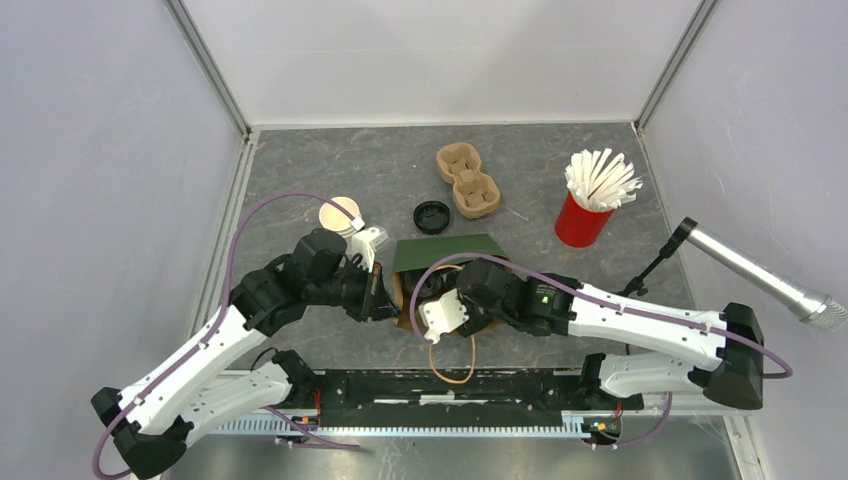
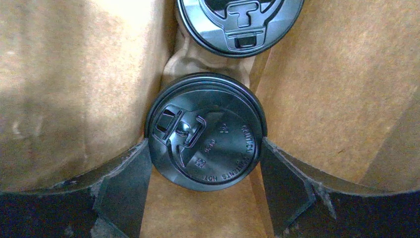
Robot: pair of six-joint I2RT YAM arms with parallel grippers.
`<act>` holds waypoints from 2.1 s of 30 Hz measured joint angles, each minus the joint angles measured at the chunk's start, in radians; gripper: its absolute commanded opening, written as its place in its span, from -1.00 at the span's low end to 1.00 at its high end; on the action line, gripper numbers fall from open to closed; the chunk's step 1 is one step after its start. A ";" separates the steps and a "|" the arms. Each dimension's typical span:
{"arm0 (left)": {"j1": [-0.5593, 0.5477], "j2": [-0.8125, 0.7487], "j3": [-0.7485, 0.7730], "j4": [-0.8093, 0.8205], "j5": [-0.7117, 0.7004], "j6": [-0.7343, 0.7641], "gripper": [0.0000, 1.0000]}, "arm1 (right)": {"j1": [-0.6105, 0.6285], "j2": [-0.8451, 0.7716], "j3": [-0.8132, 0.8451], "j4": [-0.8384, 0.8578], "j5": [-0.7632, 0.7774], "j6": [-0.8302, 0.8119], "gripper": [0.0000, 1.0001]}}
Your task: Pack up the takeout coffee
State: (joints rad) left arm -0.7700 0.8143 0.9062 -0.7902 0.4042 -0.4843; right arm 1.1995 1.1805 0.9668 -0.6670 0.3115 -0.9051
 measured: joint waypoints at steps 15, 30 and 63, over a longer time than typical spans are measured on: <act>0.000 -0.002 -0.004 0.000 0.016 0.000 -0.93 | -0.066 0.000 -0.054 0.105 -0.036 -0.055 0.39; 0.000 -0.002 -0.005 0.000 0.018 0.000 -0.95 | -0.072 0.071 0.053 0.074 -0.062 -0.063 0.38; 0.000 0.027 -0.004 -0.001 0.052 0.002 -0.95 | -0.109 0.065 0.006 0.101 -0.113 -0.097 0.38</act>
State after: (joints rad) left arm -0.7700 0.8417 0.9020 -0.7910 0.4561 -0.4828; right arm 1.0904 1.2457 0.9726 -0.5663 0.1989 -1.0016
